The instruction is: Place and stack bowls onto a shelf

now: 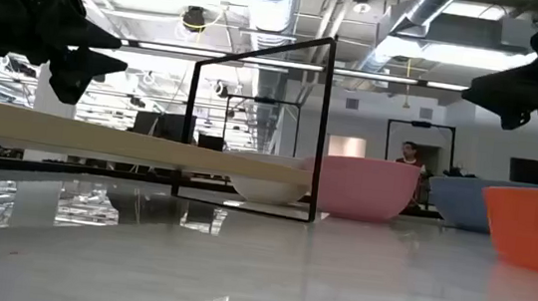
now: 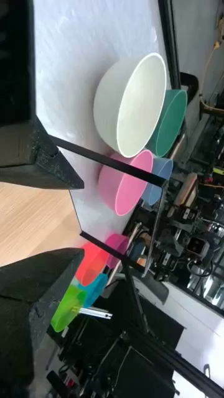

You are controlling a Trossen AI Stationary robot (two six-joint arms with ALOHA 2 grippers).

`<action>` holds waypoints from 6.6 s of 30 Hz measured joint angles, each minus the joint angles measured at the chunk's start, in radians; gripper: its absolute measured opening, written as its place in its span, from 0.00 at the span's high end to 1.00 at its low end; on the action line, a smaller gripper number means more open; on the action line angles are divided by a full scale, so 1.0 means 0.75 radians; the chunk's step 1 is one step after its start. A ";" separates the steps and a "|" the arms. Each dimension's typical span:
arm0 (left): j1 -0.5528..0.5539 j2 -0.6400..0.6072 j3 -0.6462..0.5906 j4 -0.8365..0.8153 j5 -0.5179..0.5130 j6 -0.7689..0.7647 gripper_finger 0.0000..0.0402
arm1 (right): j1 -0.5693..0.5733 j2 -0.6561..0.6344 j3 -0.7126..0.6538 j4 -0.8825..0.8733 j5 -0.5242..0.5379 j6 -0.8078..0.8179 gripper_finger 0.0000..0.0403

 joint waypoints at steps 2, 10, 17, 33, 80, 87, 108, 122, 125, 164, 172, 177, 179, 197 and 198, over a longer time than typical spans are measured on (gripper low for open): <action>0.000 0.000 0.000 0.000 0.000 0.000 0.63 | 0.000 0.001 0.000 0.000 0.000 0.000 0.55; 0.000 0.000 0.000 0.000 0.000 0.000 0.63 | 0.000 0.001 0.000 0.000 -0.001 0.000 0.55; 0.000 0.000 0.000 0.000 0.000 0.000 0.63 | 0.000 0.000 0.000 0.000 -0.001 0.000 0.55; 0.000 0.000 0.000 0.000 0.000 0.000 0.63 | 0.000 0.000 0.001 0.000 0.000 0.000 0.55; 0.000 0.049 0.161 0.836 -0.316 -0.168 0.63 | -0.005 0.001 -0.002 0.020 0.003 0.068 0.55; -0.001 0.390 0.531 0.835 -0.452 0.088 0.57 | -0.013 0.001 -0.004 0.275 0.032 0.691 0.55; 0.083 1.216 1.488 0.269 -0.554 0.263 0.52 | -0.128 0.102 0.354 0.384 0.106 0.519 0.55; 0.104 1.310 1.686 -0.331 -0.398 0.146 0.30 | -0.131 0.847 1.250 -0.817 0.210 0.231 0.37; 0.104 1.283 1.686 -0.436 -0.366 0.121 0.29 | -0.131 0.973 1.354 -1.085 0.207 0.308 0.34; 0.104 1.266 1.685 -0.718 -0.174 0.051 0.30 | -0.296 1.387 0.908 -1.319 -0.188 0.520 0.34; 0.104 1.266 1.685 -0.737 -0.187 0.030 0.30 | -0.416 1.387 0.857 -1.259 -0.233 0.455 0.36; 0.104 1.266 1.685 -0.739 -0.188 0.030 0.30 | -0.456 1.412 0.857 -1.258 -0.257 0.447 0.50; 0.104 1.266 1.685 -0.739 -0.188 0.030 0.30 | -0.469 1.440 0.856 -1.261 -0.280 0.447 0.58; 0.104 1.266 1.685 -0.759 -0.189 0.036 0.30 | -0.450 1.471 1.027 -1.364 -0.288 0.498 0.93; 0.104 1.266 1.685 -0.761 -0.188 0.038 0.30 | -0.450 1.464 1.062 -1.402 -0.288 0.498 0.93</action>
